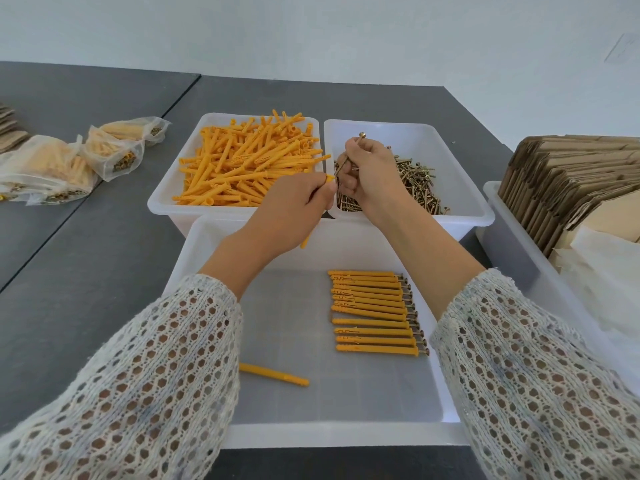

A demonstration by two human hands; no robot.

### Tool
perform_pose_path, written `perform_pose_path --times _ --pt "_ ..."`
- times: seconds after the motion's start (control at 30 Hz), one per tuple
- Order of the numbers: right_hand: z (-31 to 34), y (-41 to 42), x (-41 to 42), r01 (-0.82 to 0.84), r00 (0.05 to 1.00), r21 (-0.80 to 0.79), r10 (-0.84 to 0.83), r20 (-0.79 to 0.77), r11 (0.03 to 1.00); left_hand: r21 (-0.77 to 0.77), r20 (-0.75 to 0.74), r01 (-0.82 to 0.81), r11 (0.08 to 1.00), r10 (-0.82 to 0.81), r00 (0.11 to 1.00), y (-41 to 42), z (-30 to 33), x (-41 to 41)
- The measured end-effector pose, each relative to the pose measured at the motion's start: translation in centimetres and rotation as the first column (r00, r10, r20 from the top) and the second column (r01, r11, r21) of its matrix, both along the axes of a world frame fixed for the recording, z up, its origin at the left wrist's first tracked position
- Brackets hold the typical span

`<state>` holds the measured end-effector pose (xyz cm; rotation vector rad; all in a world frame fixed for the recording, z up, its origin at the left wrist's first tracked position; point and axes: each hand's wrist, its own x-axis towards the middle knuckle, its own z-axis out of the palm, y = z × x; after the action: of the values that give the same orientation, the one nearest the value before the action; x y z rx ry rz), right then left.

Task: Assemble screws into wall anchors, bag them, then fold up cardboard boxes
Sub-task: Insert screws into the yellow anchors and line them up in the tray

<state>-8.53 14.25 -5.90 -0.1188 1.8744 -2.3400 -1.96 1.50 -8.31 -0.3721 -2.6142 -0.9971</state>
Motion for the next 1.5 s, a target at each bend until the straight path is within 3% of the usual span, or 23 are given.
perform_pose_path --times 0.1,0.27,0.53,0.9,1.1,1.23,1.33,1.43,1.5 --pt "0.1 0.2 0.0 0.095 0.995 0.016 -0.095 0.000 0.995 -0.012 0.006 0.002 1.000 -0.002 1.000 0.1 -0.1 0.0" --pt "-0.3 0.0 0.5 0.117 0.977 0.137 -0.090 -0.194 0.984 -0.020 0.004 0.006 1.000 -0.006 1.000 0.0 0.1 0.1" --pt "-0.3 0.0 0.3 0.170 0.959 0.110 -0.138 -0.248 0.979 0.055 0.017 -0.013 0.998 0.012 1.000 0.0 0.4 0.1" --pt "-0.4 -0.1 0.5 0.150 0.911 0.229 -0.044 -0.410 0.962 0.081 0.049 -0.022 0.996 0.018 0.999 0.0 0.5 0.0" --pt "-0.1 -0.3 0.7 0.089 0.882 0.185 0.009 -0.472 0.979 0.086 0.059 -0.035 0.996 0.030 0.998 0.0 0.5 -0.1" --pt "-0.2 -0.2 0.5 0.129 0.904 0.116 -0.068 -0.423 0.985 0.101 0.051 0.009 0.995 -0.014 0.999 0.0 0.7 0.3" --pt "-0.4 0.6 -0.4 0.222 0.927 0.077 -0.186 -0.326 0.972 0.126 0.040 0.129 0.984 -0.134 0.990 0.6 1.4 1.1" --pt "-0.8 1.7 -1.5 0.280 0.948 0.060 -0.266 -0.174 0.958 0.093 0.177 0.281 0.955 -0.294 0.939 2.2 2.1 2.1" --pt "-1.1 2.3 -2.2 0.287 0.958 0.048 -0.286 -0.025 0.957 -0.011 0.335 0.374 0.927 -0.349 0.875 3.7 1.8 2.9"
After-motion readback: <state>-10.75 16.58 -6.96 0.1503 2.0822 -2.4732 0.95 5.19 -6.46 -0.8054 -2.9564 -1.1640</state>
